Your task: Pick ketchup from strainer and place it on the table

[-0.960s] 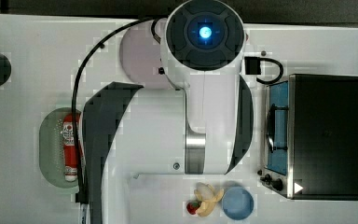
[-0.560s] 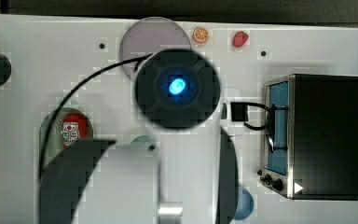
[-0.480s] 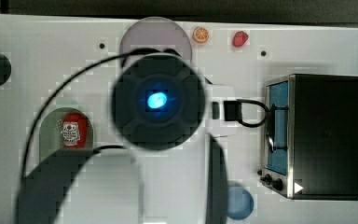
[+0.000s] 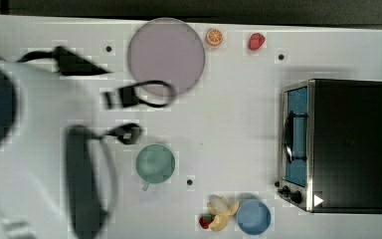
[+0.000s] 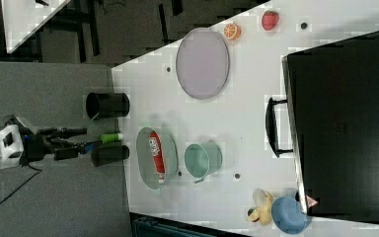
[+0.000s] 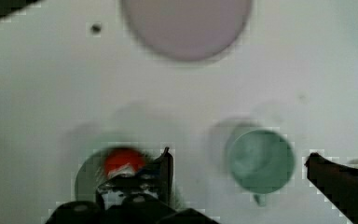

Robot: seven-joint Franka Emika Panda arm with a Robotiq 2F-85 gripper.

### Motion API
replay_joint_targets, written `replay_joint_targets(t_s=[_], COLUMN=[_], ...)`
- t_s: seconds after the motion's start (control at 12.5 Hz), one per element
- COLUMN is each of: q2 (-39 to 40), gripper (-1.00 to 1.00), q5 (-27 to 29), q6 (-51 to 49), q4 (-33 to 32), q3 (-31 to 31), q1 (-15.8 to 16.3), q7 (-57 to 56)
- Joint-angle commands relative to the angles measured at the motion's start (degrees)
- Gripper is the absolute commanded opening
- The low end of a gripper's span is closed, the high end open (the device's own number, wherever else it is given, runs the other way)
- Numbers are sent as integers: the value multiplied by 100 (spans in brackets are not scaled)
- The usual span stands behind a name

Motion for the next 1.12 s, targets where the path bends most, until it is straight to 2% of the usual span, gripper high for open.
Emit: replay_joint_targets(t_s=[0.08, 0.32, 0.64, 0.88, 1.12], q2=[373, 864, 1427, 1854, 2458], gripper=[100, 100, 100, 100, 100], q5=[57, 51, -54, -722, -1533], q6=[171, 596, 2208, 3445, 4151], q4=[-160, -389, -1168, -1789, -2005], q3=[746, 1403, 1720, 1685, 1617], q1=[288, 359, 497, 561, 563], q7=[232, 233, 324, 702, 1274])
